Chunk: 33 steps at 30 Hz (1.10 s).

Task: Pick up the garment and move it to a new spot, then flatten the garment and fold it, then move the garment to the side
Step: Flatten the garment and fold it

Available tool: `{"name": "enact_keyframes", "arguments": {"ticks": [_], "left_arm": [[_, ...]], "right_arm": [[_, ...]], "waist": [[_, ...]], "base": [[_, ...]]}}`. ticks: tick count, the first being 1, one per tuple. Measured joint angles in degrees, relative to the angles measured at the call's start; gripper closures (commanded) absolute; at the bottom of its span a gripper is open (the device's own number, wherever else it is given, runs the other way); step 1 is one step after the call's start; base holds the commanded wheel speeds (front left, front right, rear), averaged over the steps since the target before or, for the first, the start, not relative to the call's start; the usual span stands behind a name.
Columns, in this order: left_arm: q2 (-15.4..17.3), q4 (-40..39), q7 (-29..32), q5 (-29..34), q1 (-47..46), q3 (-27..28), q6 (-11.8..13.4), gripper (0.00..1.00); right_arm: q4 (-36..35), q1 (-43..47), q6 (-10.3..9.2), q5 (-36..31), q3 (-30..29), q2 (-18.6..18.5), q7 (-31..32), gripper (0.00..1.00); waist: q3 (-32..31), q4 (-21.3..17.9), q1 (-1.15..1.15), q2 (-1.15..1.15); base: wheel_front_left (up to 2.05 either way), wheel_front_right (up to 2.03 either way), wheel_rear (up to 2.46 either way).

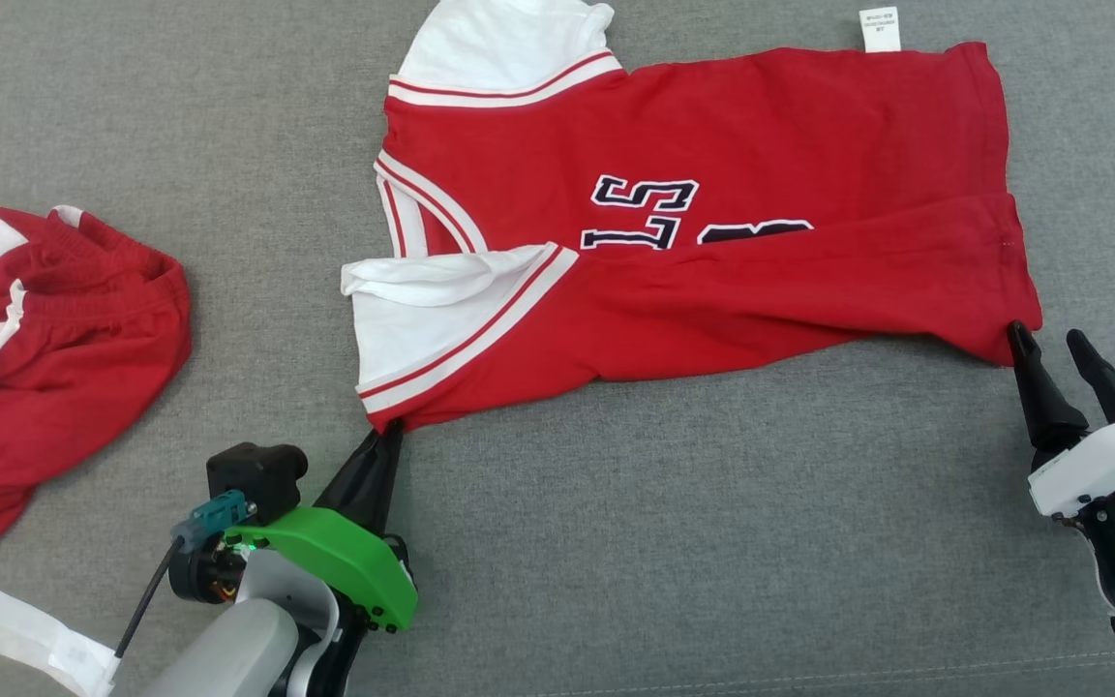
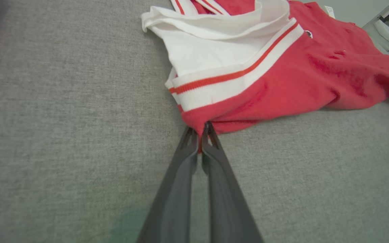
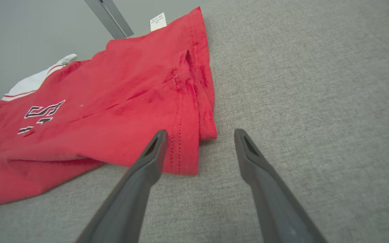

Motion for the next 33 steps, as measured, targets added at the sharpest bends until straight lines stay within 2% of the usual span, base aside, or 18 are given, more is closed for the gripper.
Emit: {"name": "enact_keyframes", "arguments": {"ticks": [7,8,10,15,18,26,33], "left_arm": [[1.12,0.48,-1.03,1.63,-0.53,-0.62,-0.34,1.00],[1.22,0.54,-1.12,1.70,-0.66,-0.67,-0.35,1.00],[1.53,0.68,-1.41,2.36,-1.07,-0.93,-0.35,1.00],[2.19,0.89,-1.85,4.08,-1.82,-1.41,-0.16,1.00],[3.09,0.62,-2.16,4.50,-1.72,-1.64,-0.16,1.00],[7.79,-4.94,-1.02,6.57,2.64,-4.55,-0.38,1.00],[10.81,-11.92,0.23,7.46,8.81,-6.04,2.81,1.00]], "right_arm": [[4.88,-4.00,0.00,-0.58,2.74,-1.35,0.74,0.00],[5.35,-4.46,0.00,-0.40,3.21,-1.38,0.79,0.08],[6.49,-5.50,0.00,0.68,4.46,-1.53,1.25,1.00],[6.77,-5.75,0.00,3.30,7.36,-3.43,1.03,1.00],[5.20,-4.32,0.00,4.64,9.14,-5.78,0.40,1.00],[1.00,1.86,0.04,9.10,11.16,-12.59,0.00,1.00],[-3.01,10.03,0.07,11.11,9.65,-16.62,0.12,1.00]], "waist": [[0.27,0.62,0.00,0.00],[0.32,0.66,0.00,0.00],[0.42,0.78,0.00,0.00],[0.24,1.29,0.00,0.00],[-0.22,1.29,0.00,0.00],[-1.94,0.98,0.00,0.00],[-3.28,1.04,0.00,0.00]], "base": [[0.00,0.00,0.00],[0.00,0.00,0.00],[0.00,0.00,0.00],[0.00,0.00,0.00],[0.00,0.00,0.00],[0.00,0.00,0.00],[0.00,0.00,0.00]]}}
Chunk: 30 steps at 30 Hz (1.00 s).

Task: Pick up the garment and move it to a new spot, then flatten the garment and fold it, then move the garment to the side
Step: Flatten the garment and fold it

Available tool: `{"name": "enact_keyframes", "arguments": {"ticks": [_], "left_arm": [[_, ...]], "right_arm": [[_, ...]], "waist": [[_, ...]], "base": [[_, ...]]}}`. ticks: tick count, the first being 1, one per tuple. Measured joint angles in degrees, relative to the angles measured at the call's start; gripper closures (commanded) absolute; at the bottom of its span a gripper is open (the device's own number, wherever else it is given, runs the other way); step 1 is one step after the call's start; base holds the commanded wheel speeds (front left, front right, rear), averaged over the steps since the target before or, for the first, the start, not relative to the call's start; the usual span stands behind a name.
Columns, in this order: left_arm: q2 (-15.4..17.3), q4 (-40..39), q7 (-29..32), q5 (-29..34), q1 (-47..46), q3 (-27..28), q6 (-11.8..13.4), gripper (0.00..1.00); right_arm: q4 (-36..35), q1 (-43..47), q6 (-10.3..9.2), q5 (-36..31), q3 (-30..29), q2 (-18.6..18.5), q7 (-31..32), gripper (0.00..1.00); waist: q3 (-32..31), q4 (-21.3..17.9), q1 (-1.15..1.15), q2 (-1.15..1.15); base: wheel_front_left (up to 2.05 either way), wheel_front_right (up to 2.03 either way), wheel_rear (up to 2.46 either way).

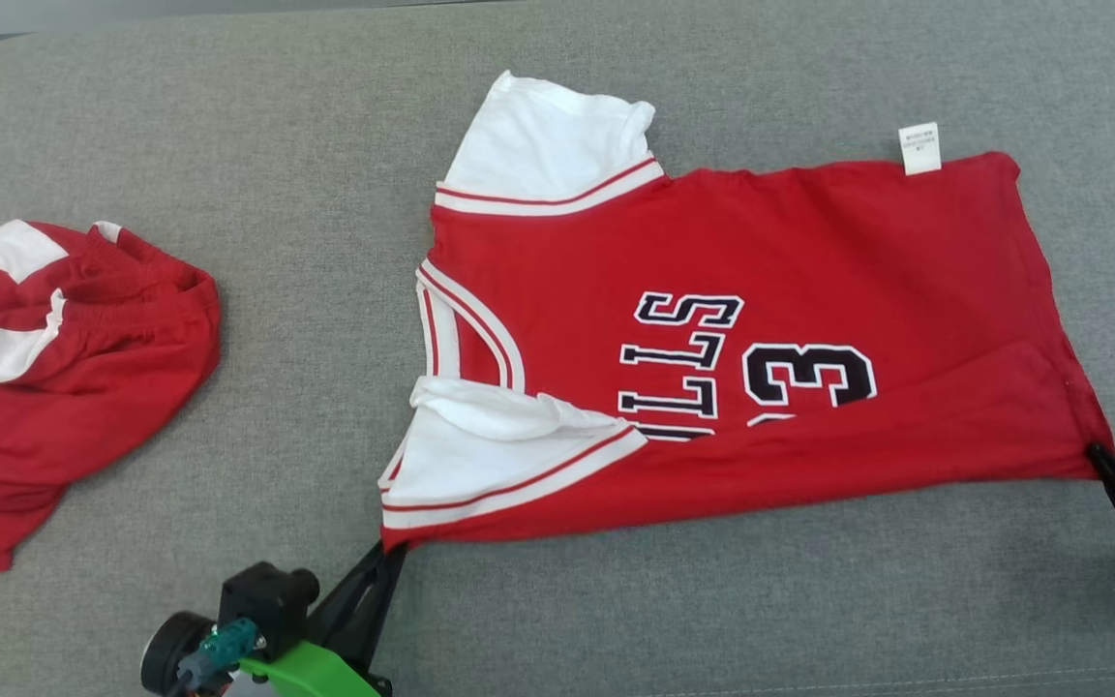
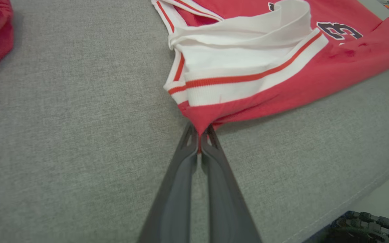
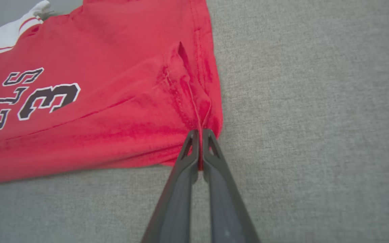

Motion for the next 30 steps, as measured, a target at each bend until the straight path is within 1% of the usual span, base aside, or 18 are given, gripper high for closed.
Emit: {"name": "enact_keyframes", "arguments": {"ticks": [3,5,10,11,12,13,14,15,16,17,20,24,27,30], "left_arm": [[0.34,-2.72,0.97,-0.89,2.62,-0.49,1.55,1.00],[0.38,-3.88,2.09,-2.46,4.01,-0.66,2.08,1.00],[0.22,-4.57,3.49,-3.54,4.40,-0.99,2.14,1.00],[0.20,-4.55,4.30,-3.54,4.37,-1.35,2.00,1.00],[0.18,-4.52,4.65,-3.54,4.37,-1.59,2.00,1.00],[0.14,-4.42,5.05,-3.53,4.31,-1.77,2.01,1.00],[0.15,-4.30,5.65,-3.53,4.25,-2.04,2.04,0.96],[0.10,-4.19,6.12,-3.55,4.25,-2.24,2.13,0.76],[0.01,-4.14,6.37,-3.69,4.25,-2.35,2.25,0.23],[-0.04,-4.13,6.68,-3.70,4.25,-2.38,2.69,0.00],[0.11,-5.24,7.69,-3.81,4.37,-2.35,4.23,0.00],[1.13,-11.54,8.89,-3.86,4.42,-1.46,6.51,0.00],[2.48,-18.27,10.14,-4.46,3.19,0.58,7.21,0.00],[4.90,-22.32,12.93,-4.65,-2.55,3.87,7.34,0.00]], "right_arm": [[-1.80,3.83,0.00,0.41,-1.51,-0.78,0.40,1.00],[-3.08,5.71,-0.01,0.08,-2.32,-0.88,1.00,1.00],[-4.78,7.32,-0.02,-1.42,-4.12,0.43,2.56,1.00],[-4.92,7.49,-0.02,-1.88,-4.39,0.66,3.05,0.96],[-5.03,7.63,-0.02,-2.16,-4.60,0.85,3.35,0.73],[-5.16,7.83,-0.02,-2.59,-5.05,1.19,3.77,0.53],[-5.21,8.06,-0.02,-3.19,-5.50,1.53,4.24,0.00],[-5.21,8.37,-0.02,-3.78,-6.12,1.80,4.43,0.00],[-5.28,8.49,-0.03,-4.28,-6.77,2.05,4.44,0.00],[-5.46,8.78,-0.05,-4.90,-7.61,2.22,4.54,0.00],[-6.82,10.02,-0.05,-7.05,-10.11,2.76,4.76,0.00],[-10.62,11.86,-0.07,-10.38,-13.91,4.89,3.87,0.00],[-14.14,11.99,-0.07,-13.15,-15.67,7.17,3.21,0.00],[-16.45,11.54,-0.07,-15.67,-16.25,9.82,2.35,0.00]], "waist": [[-0.44,0.08,0.00,0.00],[-0.65,0.02,0.00,0.00],[-1.18,-0.25,0.00,0.00],[-1.36,-0.23,0.00,0.00],[-1.51,-0.21,0.00,0.00],[-1.72,-0.18,0.00,0.00],[-1.97,-0.17,0.00,0.00],[-2.22,-0.16,0.00,0.00],[-2.44,-0.15,0.00,0.00],[-2.71,-0.15,0.00,0.00],[-3.46,-0.14,0.00,0.00],[-4.49,-0.13,0.00,0.00],[-4.86,-0.16,0.00,0.00],[-4.60,-0.07,0.00,0.00]], "base": [[0.00,0.00,0.00],[0.00,0.00,0.00],[0.00,0.00,0.00],[0.00,0.00,0.00],[0.00,0.00,0.00],[0.00,0.00,0.00],[0.00,0.00,0.00],[0.00,0.00,0.00],[0.00,0.00,0.00],[0.00,0.00,0.00],[0.00,0.00,0.00],[0.00,0.00,0.00],[0.00,0.00,0.00],[0.00,0.00,0.00]]}}
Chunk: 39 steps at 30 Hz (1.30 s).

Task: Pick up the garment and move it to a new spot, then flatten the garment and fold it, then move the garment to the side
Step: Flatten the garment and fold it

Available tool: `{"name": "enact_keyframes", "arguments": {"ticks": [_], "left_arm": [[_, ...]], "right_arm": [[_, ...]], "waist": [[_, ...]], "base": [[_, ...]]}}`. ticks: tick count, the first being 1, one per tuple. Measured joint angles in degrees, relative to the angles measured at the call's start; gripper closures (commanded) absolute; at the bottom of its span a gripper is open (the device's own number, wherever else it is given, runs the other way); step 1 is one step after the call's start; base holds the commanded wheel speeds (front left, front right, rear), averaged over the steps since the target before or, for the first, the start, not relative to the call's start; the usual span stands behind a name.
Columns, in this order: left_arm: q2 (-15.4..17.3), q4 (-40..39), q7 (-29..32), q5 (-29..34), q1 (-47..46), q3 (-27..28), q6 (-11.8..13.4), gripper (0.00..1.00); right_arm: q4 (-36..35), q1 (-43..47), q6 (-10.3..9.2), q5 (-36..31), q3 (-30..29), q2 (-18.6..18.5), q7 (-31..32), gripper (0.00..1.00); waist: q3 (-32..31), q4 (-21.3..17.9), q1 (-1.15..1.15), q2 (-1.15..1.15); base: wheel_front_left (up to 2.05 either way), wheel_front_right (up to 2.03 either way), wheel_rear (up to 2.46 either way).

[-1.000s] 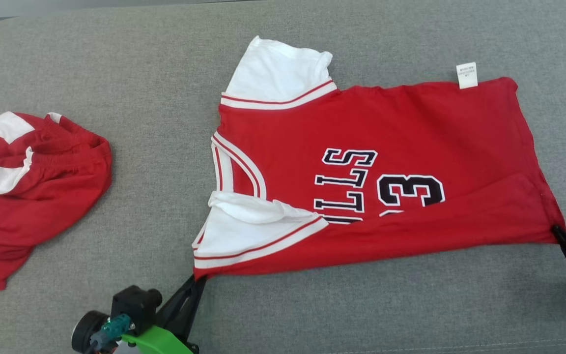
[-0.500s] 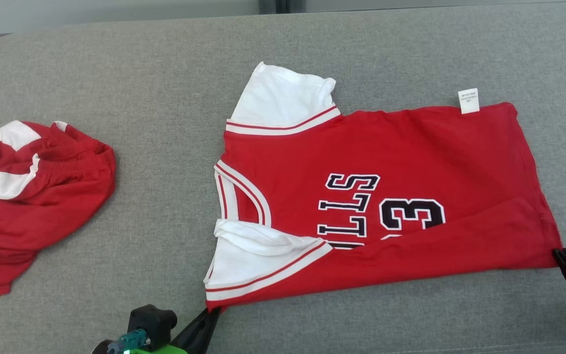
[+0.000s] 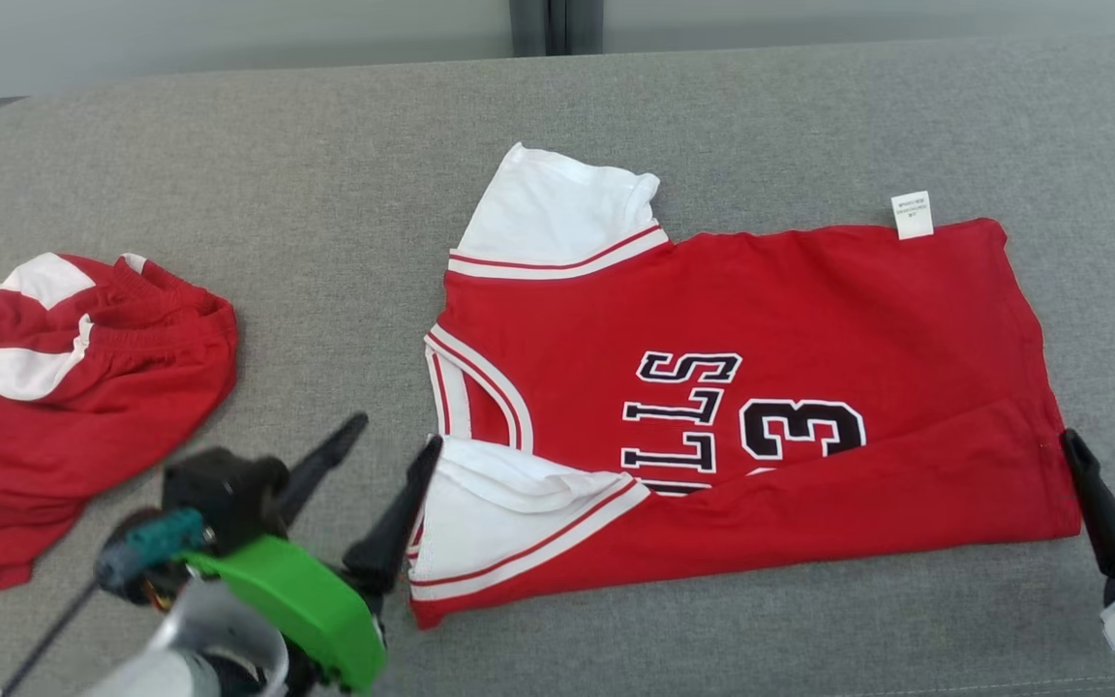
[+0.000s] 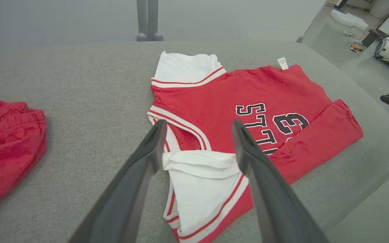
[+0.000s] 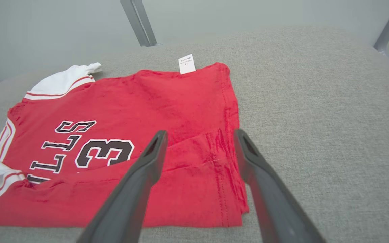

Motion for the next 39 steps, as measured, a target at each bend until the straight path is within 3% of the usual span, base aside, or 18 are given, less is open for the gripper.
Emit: {"name": "enact_keyframes", "arguments": {"ticks": [2,6,11,19,26,39], "left_arm": [[2.18,-0.21,4.02,-0.05,-5.33,1.49,-0.54,0.00],[2.36,4.30,10.38,-2.43,-16.79,4.53,-3.59,0.00],[-1.11,15.84,21.70,-7.43,-31.29,4.13,-9.17,0.00],[-5.57,32.93,30.43,-6.81,-49.29,2.65,-13.55,0.00],[-6.03,41.56,32.89,-4.12,-55.93,0.71,-15.82,0.00],[-6.62,49.99,33.45,-0.60,-60.26,-2.24,-18.60,0.00]], "right_arm": [[-0.98,-1.24,0.00,-1.85,0.99,1.30,-0.11,0.00],[-1.80,-3.62,0.00,-3.67,3.28,2.42,0.14,0.00],[-1.78,-7.26,0.00,-4.75,5.54,3.05,0.07,0.00],[-0.29,-16.04,0.00,-6.27,10.46,6.06,-3.60,0.00],[3.47,-21.66,0.00,-5.42,15.44,8.89,-7.48,0.00],[7.24,-24.66,0.00,-3.14,17.75,8.93,-11.41,0.00]], "waist": [[0.47,-0.03,0.00,0.00],[2.09,-0.45,0.00,0.00],[5.25,-1.80,0.00,0.00],[11.19,-5.78,0.00,0.00],[16.09,-10.46,0.01,0.00],[23.15,-16.61,0.01,0.00]], "base": [[0.00,0.00,0.00],[0.00,0.00,0.00],[0.00,0.00,0.00],[0.00,0.00,0.00],[0.00,0.00,0.00],[0.00,0.00,0.00]]}}
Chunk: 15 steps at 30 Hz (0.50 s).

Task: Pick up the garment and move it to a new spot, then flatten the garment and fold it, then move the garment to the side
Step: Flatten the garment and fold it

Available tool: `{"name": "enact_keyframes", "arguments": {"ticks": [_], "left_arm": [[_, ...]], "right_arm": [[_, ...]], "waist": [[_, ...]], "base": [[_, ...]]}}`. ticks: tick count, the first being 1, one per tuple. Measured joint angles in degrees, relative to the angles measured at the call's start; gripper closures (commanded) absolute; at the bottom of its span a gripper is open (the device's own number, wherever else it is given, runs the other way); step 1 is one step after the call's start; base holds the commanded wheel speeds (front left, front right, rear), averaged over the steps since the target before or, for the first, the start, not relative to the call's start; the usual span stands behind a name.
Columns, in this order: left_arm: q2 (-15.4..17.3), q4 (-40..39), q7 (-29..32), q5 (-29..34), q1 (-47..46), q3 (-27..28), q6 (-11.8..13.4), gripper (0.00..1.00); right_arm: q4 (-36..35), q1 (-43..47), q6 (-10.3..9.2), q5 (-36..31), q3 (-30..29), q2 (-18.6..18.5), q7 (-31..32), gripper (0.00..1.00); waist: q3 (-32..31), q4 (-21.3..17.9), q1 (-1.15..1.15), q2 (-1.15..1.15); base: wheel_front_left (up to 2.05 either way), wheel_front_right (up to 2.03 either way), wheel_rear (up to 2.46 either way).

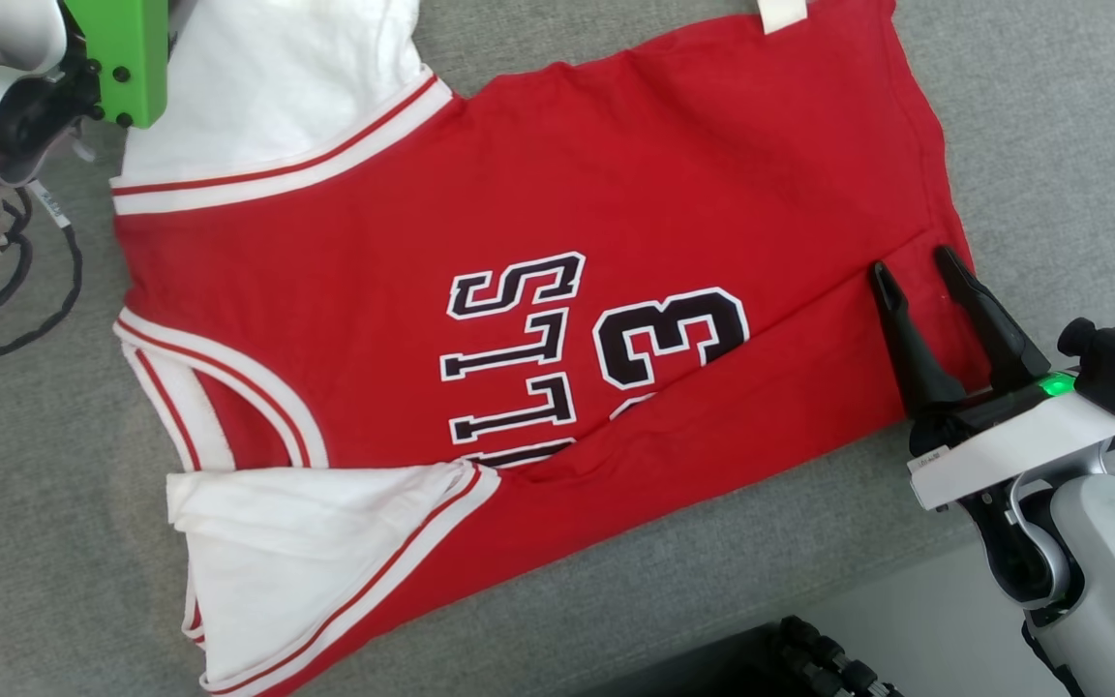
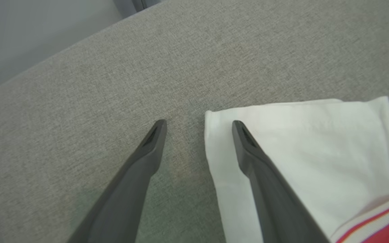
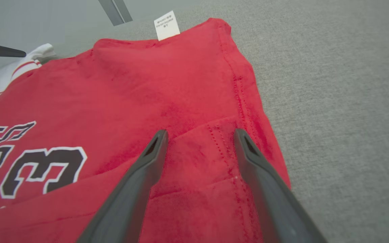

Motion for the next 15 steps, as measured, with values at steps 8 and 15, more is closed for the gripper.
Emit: {"name": "enact_keyframes", "arguments": {"ticks": [8,15], "left_arm": [[0.82,3.03,-0.65,2.81,-1.31,-1.86,-0.46,0.00],[0.60,4.24,-0.80,2.76,-1.56,-2.60,-1.80,1.00]], "right_arm": [[0.77,-1.17,0.00,0.33,1.08,-0.03,-0.66,0.00],[1.05,-2.18,0.00,0.67,0.94,-1.24,-1.00,0.00]], "waist": [[1.21,-1.85,0.00,0.00],[0.84,-1.94,0.00,0.00]], "base": [[0.00,0.00,0.00],[0.00,0.00,0.00]]}}
